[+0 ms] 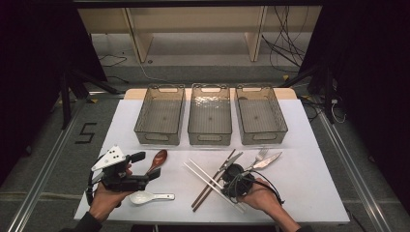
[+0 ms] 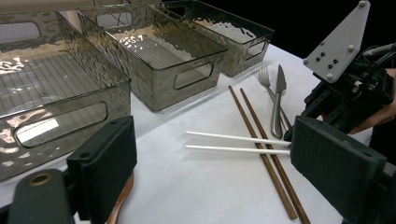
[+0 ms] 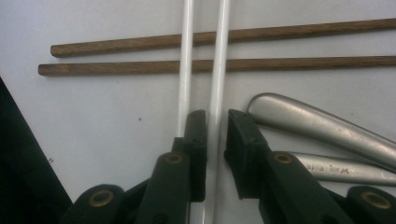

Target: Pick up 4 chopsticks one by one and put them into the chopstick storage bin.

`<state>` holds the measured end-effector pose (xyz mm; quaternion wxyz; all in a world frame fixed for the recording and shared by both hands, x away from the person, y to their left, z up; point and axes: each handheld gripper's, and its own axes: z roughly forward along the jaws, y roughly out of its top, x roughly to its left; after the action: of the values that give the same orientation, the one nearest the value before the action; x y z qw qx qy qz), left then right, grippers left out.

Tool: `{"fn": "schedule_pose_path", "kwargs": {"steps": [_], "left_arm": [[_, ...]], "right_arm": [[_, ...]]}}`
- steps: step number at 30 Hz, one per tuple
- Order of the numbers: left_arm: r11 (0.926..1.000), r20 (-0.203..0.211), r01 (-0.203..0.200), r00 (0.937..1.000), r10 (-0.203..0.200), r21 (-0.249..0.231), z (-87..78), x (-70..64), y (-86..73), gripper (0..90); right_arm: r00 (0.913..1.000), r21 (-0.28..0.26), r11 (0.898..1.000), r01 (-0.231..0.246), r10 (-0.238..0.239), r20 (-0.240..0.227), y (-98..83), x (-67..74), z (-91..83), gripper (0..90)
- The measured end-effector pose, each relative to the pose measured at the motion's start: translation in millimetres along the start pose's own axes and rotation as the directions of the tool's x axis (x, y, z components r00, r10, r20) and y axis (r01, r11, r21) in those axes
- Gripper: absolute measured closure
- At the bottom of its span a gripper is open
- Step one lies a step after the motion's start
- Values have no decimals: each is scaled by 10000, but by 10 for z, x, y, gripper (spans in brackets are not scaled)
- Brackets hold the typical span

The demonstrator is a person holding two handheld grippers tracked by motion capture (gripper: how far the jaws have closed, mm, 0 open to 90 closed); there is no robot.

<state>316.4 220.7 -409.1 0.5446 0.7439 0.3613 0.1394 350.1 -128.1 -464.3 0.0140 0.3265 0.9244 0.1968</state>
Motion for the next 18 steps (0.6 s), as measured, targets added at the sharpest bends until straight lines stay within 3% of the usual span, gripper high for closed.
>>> {"fn": "schedule_pose_path", "kwargs": {"steps": [18], "left_arm": [[10000, 1, -20, 10000, 20, -12, -2, 0, 1, 141]], "right_arm": [[9996, -4, 9998, -219, 219, 177, 8, -4, 5, 848]]}}
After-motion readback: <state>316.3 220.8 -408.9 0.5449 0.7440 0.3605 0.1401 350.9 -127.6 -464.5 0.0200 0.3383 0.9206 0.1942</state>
